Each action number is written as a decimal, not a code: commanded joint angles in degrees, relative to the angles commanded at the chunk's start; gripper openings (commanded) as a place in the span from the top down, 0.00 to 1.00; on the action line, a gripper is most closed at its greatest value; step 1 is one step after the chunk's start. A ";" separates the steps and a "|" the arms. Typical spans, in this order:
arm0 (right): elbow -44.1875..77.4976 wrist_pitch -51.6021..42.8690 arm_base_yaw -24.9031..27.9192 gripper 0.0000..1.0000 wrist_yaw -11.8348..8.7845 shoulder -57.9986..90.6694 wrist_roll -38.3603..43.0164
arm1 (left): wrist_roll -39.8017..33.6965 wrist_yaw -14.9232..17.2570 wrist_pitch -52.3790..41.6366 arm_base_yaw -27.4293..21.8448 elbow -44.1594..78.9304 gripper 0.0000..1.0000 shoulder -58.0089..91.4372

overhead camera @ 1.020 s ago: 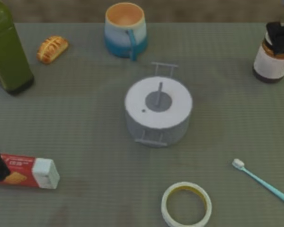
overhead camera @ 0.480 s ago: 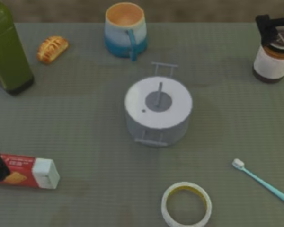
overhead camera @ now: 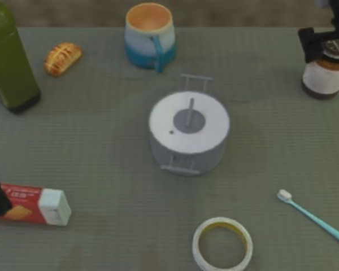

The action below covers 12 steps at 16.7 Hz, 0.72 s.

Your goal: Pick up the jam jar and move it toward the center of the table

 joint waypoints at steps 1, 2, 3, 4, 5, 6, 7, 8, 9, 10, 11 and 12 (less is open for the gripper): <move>-0.24 1.07 0.07 0.00 0.03 0.83 0.08 | 0.00 0.00 0.00 0.00 0.00 0.00 0.00; -0.39 1.78 0.12 0.00 0.06 1.38 0.13 | 0.00 0.00 0.00 0.00 0.00 0.00 0.00; -0.43 1.96 0.13 0.00 0.06 1.52 0.14 | 0.00 0.00 0.00 0.00 0.00 0.00 0.00; -0.43 1.96 0.13 0.00 0.06 1.52 0.14 | 0.00 0.00 0.00 0.00 0.00 0.00 0.00; -0.43 1.96 0.13 0.00 0.06 1.52 0.14 | 0.00 0.00 0.00 0.00 0.00 0.00 0.00; -0.43 1.96 0.13 0.00 0.06 1.52 0.14 | 0.00 0.00 0.00 0.00 0.00 0.00 0.00; -0.43 1.96 0.13 0.08 0.06 1.52 0.14 | 0.00 0.00 0.00 0.00 0.00 0.00 0.00; -0.43 1.96 0.13 0.15 0.06 1.52 0.14 | 0.00 0.00 0.00 0.00 0.00 0.00 0.00; -0.43 1.96 0.13 0.23 0.06 1.52 0.14 | 0.00 0.00 0.00 0.00 0.00 0.00 0.00; -0.43 1.96 0.13 0.30 0.06 1.52 0.14 | 0.00 0.00 0.00 0.00 0.00 0.00 0.00; -0.43 1.96 0.13 0.38 0.06 1.52 0.14 | 0.00 0.00 0.00 0.00 0.00 0.00 0.00; -0.43 1.96 0.13 0.45 0.06 1.52 0.14 | 0.00 0.00 0.00 0.00 0.00 0.00 0.00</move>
